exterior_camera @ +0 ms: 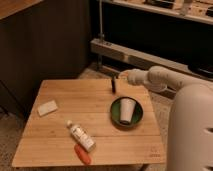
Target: Knock the eraser over
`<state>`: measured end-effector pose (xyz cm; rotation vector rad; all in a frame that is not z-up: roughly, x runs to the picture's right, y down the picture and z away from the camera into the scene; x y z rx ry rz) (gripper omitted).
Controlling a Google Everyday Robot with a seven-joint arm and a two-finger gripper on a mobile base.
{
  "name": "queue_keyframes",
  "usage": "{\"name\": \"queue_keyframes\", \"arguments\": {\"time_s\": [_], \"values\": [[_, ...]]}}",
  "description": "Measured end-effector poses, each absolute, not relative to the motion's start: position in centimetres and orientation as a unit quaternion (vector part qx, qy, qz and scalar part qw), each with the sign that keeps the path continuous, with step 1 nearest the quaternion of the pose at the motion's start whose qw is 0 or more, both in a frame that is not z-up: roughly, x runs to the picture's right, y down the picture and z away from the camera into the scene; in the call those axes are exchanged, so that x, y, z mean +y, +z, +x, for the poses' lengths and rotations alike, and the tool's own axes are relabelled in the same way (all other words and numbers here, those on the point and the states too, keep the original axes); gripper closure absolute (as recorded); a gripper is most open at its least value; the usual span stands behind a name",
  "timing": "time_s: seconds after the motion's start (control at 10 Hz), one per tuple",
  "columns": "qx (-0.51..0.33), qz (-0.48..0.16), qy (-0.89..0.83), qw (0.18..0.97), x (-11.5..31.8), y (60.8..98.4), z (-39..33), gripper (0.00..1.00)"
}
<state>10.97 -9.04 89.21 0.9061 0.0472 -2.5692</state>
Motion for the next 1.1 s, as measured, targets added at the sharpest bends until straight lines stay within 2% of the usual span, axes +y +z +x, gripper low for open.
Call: {"name": "queue_keyframes", "arguments": {"time_s": [0.5, 1.1], "values": [[0.036, 0.303, -0.926, 0.220, -11.2, 91.8, 12.8, 0.93], [0.033, 0.281, -0.928, 0.242, -11.1, 94.6, 15.2, 0.93]]}}
